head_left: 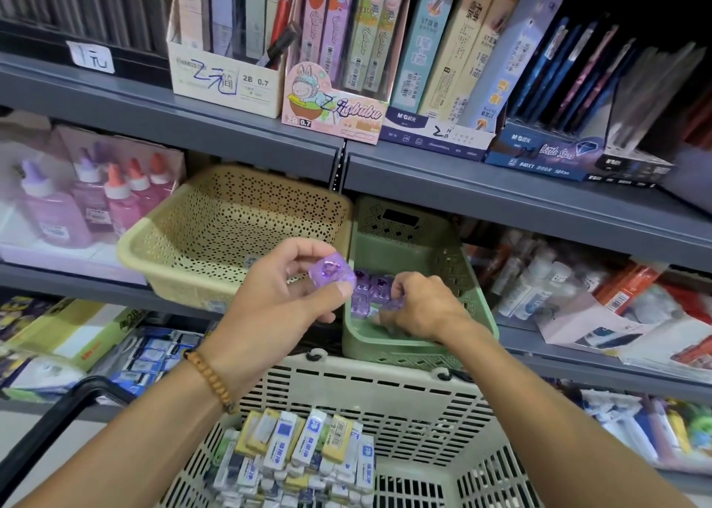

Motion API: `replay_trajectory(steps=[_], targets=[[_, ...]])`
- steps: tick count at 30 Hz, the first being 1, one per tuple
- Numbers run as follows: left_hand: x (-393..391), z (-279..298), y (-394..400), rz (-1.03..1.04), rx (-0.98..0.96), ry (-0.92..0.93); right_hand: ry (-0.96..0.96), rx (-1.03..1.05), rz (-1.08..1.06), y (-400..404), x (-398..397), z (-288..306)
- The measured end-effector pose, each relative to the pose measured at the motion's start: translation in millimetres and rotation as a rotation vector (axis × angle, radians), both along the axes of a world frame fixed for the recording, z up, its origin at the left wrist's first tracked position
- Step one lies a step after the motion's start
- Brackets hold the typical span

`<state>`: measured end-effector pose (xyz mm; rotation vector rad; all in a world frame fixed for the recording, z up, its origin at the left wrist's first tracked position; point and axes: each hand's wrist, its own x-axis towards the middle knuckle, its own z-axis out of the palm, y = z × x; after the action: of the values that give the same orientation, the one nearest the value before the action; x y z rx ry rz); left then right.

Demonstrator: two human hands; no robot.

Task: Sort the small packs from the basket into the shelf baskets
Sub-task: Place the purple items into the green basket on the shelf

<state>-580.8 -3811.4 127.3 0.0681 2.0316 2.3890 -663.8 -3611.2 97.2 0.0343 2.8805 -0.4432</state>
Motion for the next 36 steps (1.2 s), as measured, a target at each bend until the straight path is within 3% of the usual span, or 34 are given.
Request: replay_trajectory(steps=[5,10,20,28,36], targets=[[-2,-5,-3,0.094,-0.033,-0.014,-0.079,0.141,0.109,7,-3,2],[-3,-6,-3,0.112,-0.035,-0.03,-0.064,0.13,0.199,11,-10,-2],[-3,-13,-5,0.087,-0.09,0.003,0.038,0.232,0.158,15,-12,-5],[-4,-17,-6,0.085,-0.099,0.008,0.135,0.172,0.132,9,-21,-15],[-4,-20,-5,0.068,-0.131,0.007,0.094,0.164,0.105,39,-30,3]])
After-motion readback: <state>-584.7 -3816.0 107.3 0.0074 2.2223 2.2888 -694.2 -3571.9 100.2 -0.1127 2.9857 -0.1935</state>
